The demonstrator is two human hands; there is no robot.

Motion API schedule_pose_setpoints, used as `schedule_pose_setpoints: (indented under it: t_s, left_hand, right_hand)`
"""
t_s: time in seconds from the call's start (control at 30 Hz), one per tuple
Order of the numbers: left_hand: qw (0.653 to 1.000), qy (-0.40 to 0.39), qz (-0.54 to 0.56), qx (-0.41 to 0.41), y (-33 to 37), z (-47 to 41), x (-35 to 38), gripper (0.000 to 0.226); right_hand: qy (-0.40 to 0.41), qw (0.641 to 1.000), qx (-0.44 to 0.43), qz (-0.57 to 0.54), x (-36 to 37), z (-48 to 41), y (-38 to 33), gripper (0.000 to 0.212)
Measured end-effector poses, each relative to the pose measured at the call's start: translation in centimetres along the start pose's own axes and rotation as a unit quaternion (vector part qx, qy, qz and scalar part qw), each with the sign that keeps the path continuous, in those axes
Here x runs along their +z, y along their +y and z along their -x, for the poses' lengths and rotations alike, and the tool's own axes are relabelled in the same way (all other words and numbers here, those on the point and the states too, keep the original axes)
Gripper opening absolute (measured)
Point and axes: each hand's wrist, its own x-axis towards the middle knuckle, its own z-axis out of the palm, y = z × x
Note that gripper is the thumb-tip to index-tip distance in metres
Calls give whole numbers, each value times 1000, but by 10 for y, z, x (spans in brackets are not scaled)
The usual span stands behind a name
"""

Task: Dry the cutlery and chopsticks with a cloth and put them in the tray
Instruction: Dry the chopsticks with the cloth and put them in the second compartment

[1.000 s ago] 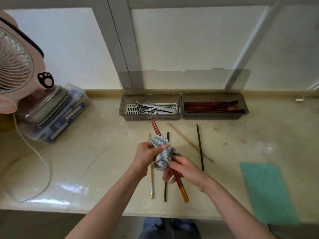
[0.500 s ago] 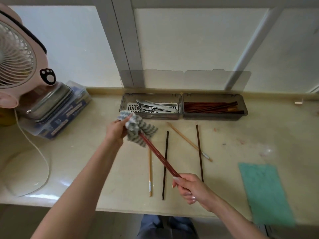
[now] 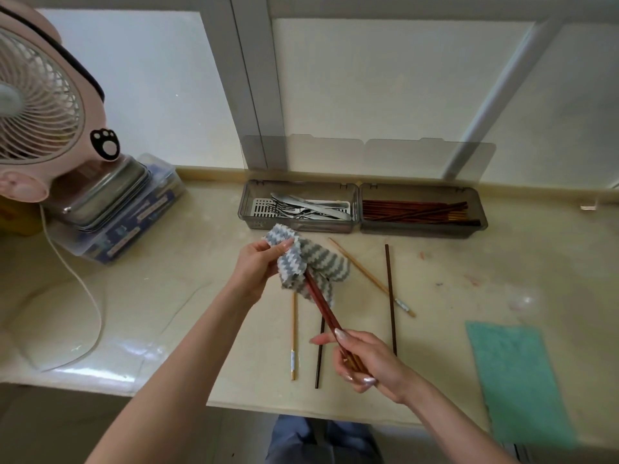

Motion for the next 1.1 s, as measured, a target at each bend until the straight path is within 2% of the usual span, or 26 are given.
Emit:
schedule_pose_setpoints:
  t_s: [0.17, 0.37, 0.47, 0.57, 0.63, 0.8, 0.87, 0.93, 1.0, 1.03, 1.1]
  left_hand:
    - [996, 86, -9, -31, -4, 5, 7, 22]
    - [997, 5, -43, -71, -47, 36, 40, 10]
    - [996, 31, -42, -72, -48, 32, 40, 18]
    - [994, 90, -30, -57, -37, 18, 31, 22]
    - [993, 110, -22, -40, -31, 14, 28, 19]
    - [997, -6, -81, -19, -49, 46, 58, 11]
    - [997, -4, -76, -24, -52, 46, 64, 16]
    - [996, 32, -81, -15, -45, 38, 62, 16]
    - [990, 71, -120, 8, -39, 31, 55, 13]
    - [986, 75, -146, 23, -36, 30, 54, 11]
    - [975, 47, -212, 42, -34, 34, 57, 10]
  right_hand:
    - [41, 998, -41, -26, 6, -4, 2, 28]
    - [111, 992, -41, -54, 10, -28, -19, 20]
    - [107, 994, -19, -14, 8, -30, -28, 25]
    - [119, 991, -11, 56, 5, -22, -23, 24]
    - [131, 990, -21, 37, 4, -19, -18, 22]
    - [217, 975, -35, -40, 10, -33, -24, 30]
    - [233, 971, -39, -37, 10, -35, -25, 33]
    - [242, 968, -49, 31, 6, -31, -29, 26]
    - [292, 945, -85, 120, 3, -25, -37, 10]
    - [340, 922, -120, 138, 1, -22, -43, 7]
    - [402, 882, -202, 139, -4, -21, -56, 13]
